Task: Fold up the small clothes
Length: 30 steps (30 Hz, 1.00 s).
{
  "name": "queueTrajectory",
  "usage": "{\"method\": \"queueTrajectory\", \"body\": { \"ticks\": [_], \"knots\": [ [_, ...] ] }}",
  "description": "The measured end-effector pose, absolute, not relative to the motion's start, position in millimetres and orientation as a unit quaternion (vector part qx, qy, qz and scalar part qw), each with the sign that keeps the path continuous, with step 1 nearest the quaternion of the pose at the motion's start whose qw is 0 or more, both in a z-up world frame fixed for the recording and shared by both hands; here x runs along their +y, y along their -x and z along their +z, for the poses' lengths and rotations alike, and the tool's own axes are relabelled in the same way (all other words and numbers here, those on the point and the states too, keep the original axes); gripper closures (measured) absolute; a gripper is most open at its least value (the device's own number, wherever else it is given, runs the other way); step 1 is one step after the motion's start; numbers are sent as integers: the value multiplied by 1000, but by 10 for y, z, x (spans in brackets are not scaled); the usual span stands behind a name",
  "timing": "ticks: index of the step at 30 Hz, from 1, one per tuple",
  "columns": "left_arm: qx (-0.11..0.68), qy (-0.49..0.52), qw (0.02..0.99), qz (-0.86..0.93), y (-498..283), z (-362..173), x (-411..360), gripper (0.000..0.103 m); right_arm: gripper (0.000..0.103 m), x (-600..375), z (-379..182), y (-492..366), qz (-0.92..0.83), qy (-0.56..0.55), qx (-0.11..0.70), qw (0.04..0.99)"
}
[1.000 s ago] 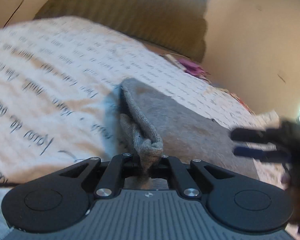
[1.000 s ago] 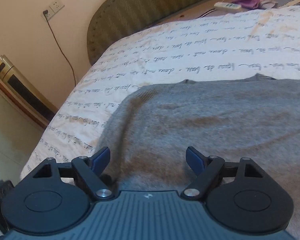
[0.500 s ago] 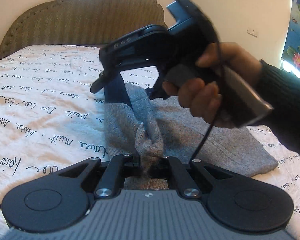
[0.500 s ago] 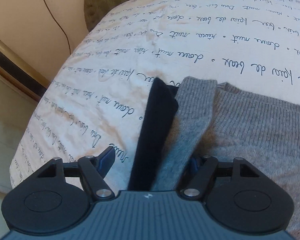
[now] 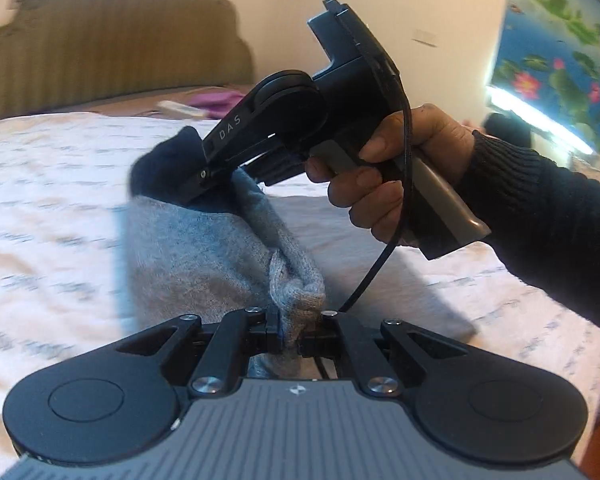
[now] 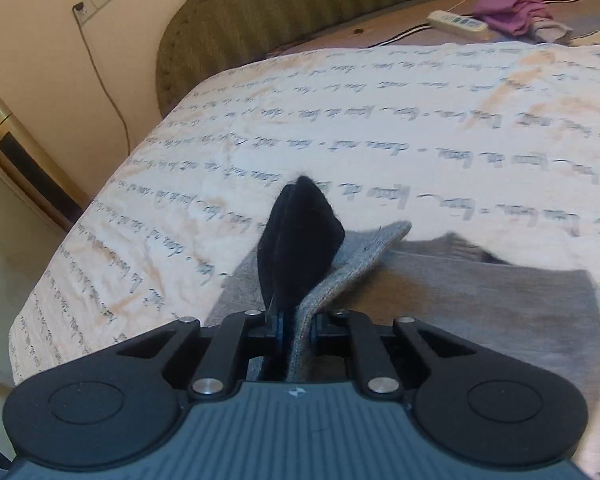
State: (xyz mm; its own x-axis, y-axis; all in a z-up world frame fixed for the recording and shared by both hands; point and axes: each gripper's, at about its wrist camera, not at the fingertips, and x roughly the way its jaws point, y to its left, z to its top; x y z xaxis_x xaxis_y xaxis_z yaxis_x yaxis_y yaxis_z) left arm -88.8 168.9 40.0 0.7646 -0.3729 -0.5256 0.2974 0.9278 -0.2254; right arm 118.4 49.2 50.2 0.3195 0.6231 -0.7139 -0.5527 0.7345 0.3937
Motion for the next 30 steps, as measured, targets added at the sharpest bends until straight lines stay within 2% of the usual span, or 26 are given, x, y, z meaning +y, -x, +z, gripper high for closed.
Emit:
{"method": "queueTrajectory", "body": {
  "ticks": [4,9,10,11,14,15,16,17,19,21,23,26,28,30],
  "knots": [
    [297,48,924,-238,652,346,1139,99,93,-161,456,-1251,314,-34,460,830],
    [350,47,894,-275,358,53,621,99,91,-593,71,-1285,274,-68,469,837],
    [357,43,892,-274,319,-3,577,98,86,-664,12,-1283,270,-90,462,840],
    [360,40,890,-277,318,-44,550,95,72,-724,-29,-1278,264,-111,456,843],
    [353,56,884,-302,320,-86,605,73,47,-923,-12,-1209,242,-166,430,854],
    [351,68,879,-315,344,-49,660,59,43,-1004,43,-1144,230,-177,418,861],
    [343,80,877,-325,395,4,738,49,40,-1090,123,-1056,221,-185,403,869],
    [325,91,881,-333,484,76,833,46,40,-1178,190,-947,227,-194,389,871],
    [278,113,896,-327,667,212,1133,28,40,-1331,274,-711,254,-218,380,863],
    [244,116,916,-297,846,312,1435,18,40,-1416,288,-460,271,-228,391,850],
    [239,70,933,-261,993,334,1582,19,40,-1429,259,-233,271,-215,402,848],
    [247,-53,943,-218,1214,227,1574,24,41,-1354,225,65,269,-172,413,853],
    [270,-75,937,-208,1231,103,1581,31,47,-1278,217,184,275,-142,417,855],
    [289,-65,931,-213,1210,10,1638,32,51,-1206,198,239,275,-113,426,854]
  ]
}}
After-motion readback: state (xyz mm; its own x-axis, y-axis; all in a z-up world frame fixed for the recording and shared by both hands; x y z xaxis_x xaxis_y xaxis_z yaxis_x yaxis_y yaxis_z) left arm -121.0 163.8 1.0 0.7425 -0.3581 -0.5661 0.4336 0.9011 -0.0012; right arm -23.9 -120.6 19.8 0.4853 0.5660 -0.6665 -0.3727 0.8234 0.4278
